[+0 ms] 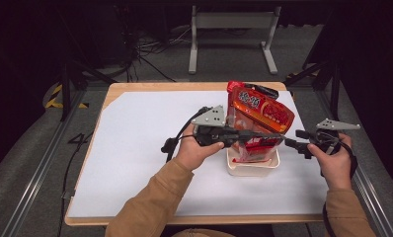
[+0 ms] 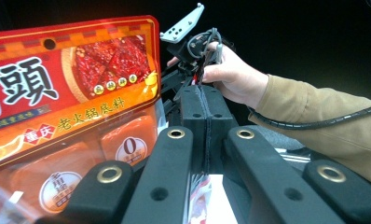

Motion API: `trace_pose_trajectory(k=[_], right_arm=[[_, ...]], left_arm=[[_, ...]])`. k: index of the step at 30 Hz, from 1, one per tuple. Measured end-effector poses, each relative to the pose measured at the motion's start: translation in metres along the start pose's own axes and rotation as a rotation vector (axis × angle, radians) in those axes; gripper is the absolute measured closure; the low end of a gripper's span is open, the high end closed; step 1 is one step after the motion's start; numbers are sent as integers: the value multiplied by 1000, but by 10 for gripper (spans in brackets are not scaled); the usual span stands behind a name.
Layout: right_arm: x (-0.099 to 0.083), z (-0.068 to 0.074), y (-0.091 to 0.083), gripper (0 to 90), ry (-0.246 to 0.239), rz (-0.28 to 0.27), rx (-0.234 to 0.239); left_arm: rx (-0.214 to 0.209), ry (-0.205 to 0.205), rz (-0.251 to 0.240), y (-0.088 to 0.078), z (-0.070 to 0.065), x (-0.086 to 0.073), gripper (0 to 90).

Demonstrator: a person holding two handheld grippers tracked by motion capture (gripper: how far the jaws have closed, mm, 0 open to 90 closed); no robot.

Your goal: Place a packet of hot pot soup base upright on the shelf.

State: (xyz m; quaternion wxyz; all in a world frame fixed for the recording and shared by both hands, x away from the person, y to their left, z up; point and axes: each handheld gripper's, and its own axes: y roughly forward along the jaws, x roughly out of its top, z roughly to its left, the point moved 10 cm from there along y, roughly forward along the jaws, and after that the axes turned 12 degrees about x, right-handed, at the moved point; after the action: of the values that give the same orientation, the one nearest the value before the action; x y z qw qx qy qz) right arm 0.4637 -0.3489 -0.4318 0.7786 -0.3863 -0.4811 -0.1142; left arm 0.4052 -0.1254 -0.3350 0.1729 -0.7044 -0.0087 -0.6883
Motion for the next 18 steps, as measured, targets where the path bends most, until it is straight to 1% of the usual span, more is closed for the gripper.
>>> trace_pose_trajectory(k=[8, 9, 11, 18], right_arm=[[-1, -1, -1, 333, 10, -1, 0], [-1, -1, -1, 333, 10, -2, 2], [0, -1, -1, 333, 7, -5, 4], [0, 1, 0, 332, 9, -7, 10]], left_arm=[[-13, 6, 12, 5, -3, -5, 899], [-14, 12, 14, 5, -2, -6, 898], [-13, 6, 13, 6, -2, -7, 898], [-20, 11, 28, 11, -1, -17, 897]])
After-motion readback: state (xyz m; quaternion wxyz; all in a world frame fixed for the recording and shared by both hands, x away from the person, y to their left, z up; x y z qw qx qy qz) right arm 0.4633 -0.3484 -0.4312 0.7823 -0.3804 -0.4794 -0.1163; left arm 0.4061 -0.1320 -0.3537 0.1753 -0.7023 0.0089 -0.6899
